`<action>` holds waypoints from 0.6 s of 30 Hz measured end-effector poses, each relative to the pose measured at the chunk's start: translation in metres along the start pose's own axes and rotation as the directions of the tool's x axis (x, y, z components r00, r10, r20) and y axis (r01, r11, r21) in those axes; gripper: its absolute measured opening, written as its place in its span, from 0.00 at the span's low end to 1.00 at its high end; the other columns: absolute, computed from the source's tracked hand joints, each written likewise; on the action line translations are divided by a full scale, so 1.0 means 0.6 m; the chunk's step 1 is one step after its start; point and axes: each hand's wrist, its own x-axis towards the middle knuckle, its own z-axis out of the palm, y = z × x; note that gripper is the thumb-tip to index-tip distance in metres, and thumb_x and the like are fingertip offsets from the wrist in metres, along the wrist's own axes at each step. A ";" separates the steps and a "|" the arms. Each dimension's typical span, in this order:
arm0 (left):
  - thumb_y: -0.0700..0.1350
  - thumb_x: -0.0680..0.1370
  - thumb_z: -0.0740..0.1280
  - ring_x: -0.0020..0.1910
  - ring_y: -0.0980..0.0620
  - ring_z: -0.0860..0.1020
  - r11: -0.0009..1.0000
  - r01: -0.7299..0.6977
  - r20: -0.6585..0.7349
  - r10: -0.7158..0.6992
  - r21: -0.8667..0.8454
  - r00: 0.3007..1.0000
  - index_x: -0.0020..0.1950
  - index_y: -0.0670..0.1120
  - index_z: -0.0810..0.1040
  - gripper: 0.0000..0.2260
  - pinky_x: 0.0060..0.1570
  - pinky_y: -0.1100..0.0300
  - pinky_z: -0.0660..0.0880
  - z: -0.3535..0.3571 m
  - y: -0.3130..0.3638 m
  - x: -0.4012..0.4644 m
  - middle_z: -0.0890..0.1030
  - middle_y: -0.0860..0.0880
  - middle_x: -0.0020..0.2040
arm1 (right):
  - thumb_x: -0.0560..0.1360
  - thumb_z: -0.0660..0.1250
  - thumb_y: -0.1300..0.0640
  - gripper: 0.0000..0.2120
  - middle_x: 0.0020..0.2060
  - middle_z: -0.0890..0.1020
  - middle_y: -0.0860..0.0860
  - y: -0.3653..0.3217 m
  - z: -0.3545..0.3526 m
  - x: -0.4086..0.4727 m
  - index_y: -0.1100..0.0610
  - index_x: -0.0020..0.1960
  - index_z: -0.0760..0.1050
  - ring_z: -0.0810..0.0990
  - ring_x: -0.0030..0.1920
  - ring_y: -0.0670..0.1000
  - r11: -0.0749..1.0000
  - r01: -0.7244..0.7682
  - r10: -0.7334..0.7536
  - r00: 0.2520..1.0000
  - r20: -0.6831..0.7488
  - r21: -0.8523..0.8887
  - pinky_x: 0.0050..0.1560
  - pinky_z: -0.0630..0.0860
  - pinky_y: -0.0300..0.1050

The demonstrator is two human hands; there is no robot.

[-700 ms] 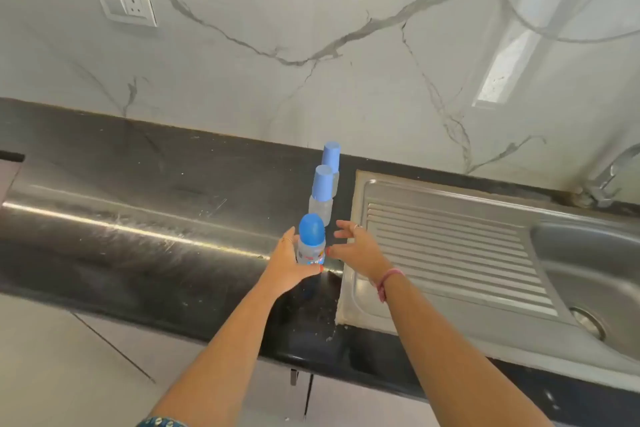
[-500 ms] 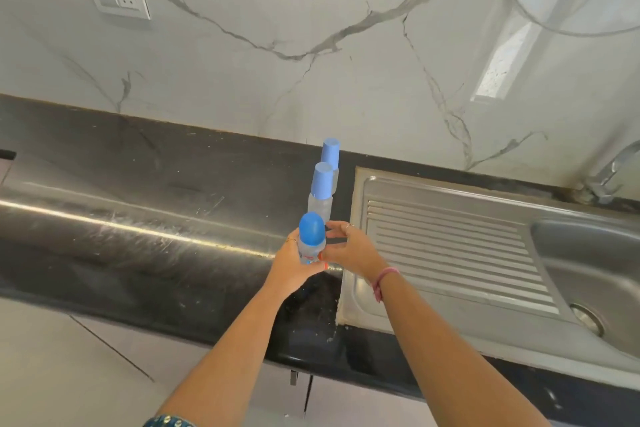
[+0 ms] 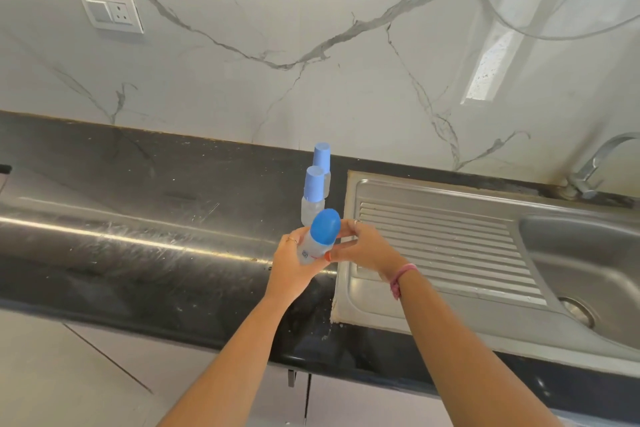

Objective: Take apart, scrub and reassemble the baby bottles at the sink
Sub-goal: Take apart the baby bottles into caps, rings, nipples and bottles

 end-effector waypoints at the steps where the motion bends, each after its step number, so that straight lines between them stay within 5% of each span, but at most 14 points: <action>1: 0.56 0.69 0.76 0.51 0.56 0.76 1.000 -0.015 -0.009 0.015 -0.009 1.000 0.66 0.53 0.69 0.29 0.52 0.67 0.73 0.000 0.009 -0.005 0.72 0.58 0.56 | 0.70 0.76 0.61 0.21 0.50 0.79 0.43 -0.001 -0.009 -0.006 0.50 0.59 0.73 0.79 0.52 0.46 1.000 0.005 -0.005 1.000 0.003 0.004 0.57 0.76 0.42; 4: 0.54 0.69 0.77 0.52 0.57 0.75 0.996 -0.075 -0.033 0.073 -0.051 0.997 0.64 0.53 0.69 0.28 0.50 0.70 0.74 0.006 0.038 -0.024 0.70 0.58 0.56 | 0.70 0.76 0.58 0.20 0.50 0.79 0.42 -0.004 -0.037 -0.033 0.48 0.59 0.75 0.79 0.51 0.43 1.000 0.023 -0.023 1.000 0.006 0.020 0.52 0.75 0.35; 8: 0.50 0.69 0.78 0.54 0.65 0.73 0.979 -0.183 -0.052 0.178 -0.096 0.983 0.61 0.55 0.69 0.25 0.45 0.81 0.70 0.019 0.074 -0.058 0.68 0.62 0.53 | 0.70 0.76 0.51 0.20 0.54 0.81 0.45 -0.002 -0.073 -0.083 0.48 0.59 0.76 0.81 0.53 0.45 0.997 0.053 -0.052 0.999 -0.008 0.055 0.57 0.78 0.42; 11: 0.47 0.68 0.79 0.56 0.72 0.69 0.954 -0.279 -0.050 0.275 -0.109 0.960 0.61 0.53 0.70 0.26 0.47 0.81 0.69 0.030 0.093 -0.086 0.67 0.64 0.54 | 0.66 0.75 0.39 0.25 0.54 0.81 0.48 -0.011 -0.098 -0.131 0.47 0.59 0.76 0.83 0.51 0.47 0.987 0.066 -0.062 0.998 -0.033 0.144 0.48 0.81 0.40; 14: 0.46 0.69 0.78 0.57 0.67 0.70 0.923 -0.381 -0.056 0.378 -0.052 0.924 0.60 0.56 0.68 0.26 0.50 0.78 0.71 0.037 0.106 -0.115 0.67 0.64 0.54 | 0.60 0.68 0.30 0.31 0.50 0.81 0.46 -0.030 -0.120 -0.175 0.45 0.57 0.73 0.84 0.44 0.44 0.993 0.067 -0.058 0.994 -0.092 0.097 0.38 0.80 0.37; 18: 0.48 0.69 0.78 0.57 0.58 0.72 0.904 -0.427 -0.039 0.426 -0.024 0.904 0.61 0.59 0.67 0.27 0.50 0.72 0.74 0.046 0.126 -0.150 0.70 0.60 0.54 | 0.62 0.65 0.31 0.23 0.43 0.83 0.44 -0.045 -0.147 -0.219 0.44 0.50 0.75 0.84 0.36 0.43 0.996 0.075 -0.079 0.990 -0.116 -0.045 0.33 0.77 0.33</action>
